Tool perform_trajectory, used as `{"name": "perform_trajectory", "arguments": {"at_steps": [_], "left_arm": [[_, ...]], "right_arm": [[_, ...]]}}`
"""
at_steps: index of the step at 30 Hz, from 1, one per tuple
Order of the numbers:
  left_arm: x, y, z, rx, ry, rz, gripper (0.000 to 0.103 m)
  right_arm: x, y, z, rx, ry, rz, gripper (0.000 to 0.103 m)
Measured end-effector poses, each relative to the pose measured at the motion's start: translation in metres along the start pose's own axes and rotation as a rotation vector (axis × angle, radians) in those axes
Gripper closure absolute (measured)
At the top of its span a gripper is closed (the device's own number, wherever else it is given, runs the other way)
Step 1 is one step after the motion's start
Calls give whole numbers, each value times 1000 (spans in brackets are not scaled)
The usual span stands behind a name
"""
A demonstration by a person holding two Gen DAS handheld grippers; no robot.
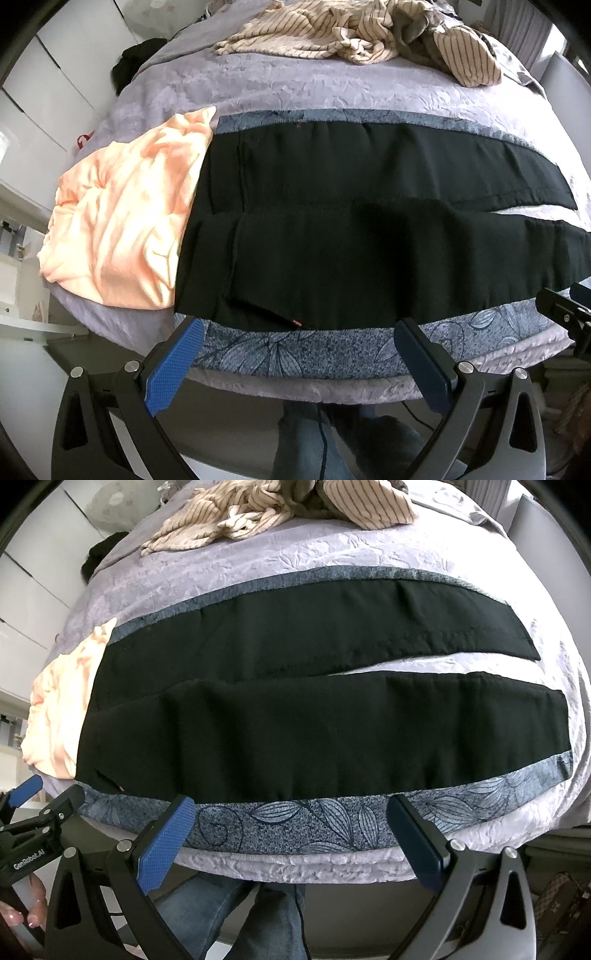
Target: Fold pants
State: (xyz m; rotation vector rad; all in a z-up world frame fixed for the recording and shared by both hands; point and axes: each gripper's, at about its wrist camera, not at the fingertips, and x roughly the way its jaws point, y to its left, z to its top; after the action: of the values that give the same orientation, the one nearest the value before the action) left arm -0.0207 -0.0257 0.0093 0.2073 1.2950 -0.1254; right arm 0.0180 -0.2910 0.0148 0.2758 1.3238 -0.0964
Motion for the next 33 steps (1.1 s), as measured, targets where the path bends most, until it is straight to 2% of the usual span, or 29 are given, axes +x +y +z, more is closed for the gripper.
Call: {"name": "perform_trajectory", "arguments": {"at_steps": [7,10,13,15,17,19,20,23,28,31,33], "left_arm": [[6,4,-5,-11,-4,-6,0],[13,10,-5,-38,-4,-30,0],[25,23,-3,-88,-2,-103,0],[31,33,-5,-125,-17,-158,0],[40,48,-11,-171,-14,-255,0],[50,60,-20,-208,-1,-314,0],[58,68,-29,-231,12,-341,0],[76,82,-51,-263,53,-376,0],[104,91,-71,-316,118,-397,0],[109,92,-66,-360,113,-434,0],[103,93,-56,-379,80,-476,0]], "right_arm": [[9,-2,-4,-3,14,-4,0],[16,-6,-3,23,20,49,0],[26,-19,-2,103,32,214,0],[39,-29,-2,182,50,430,0],[55,-38,-10,263,94,643,0],[70,-44,-22,314,137,755,0],[79,-48,-31,335,160,783,0],[103,-57,-55,405,217,827,0],[130,-67,-73,519,240,848,0],[134,-69,-68,543,221,862,0],[128,-66,-58,529,197,874,0]]}}
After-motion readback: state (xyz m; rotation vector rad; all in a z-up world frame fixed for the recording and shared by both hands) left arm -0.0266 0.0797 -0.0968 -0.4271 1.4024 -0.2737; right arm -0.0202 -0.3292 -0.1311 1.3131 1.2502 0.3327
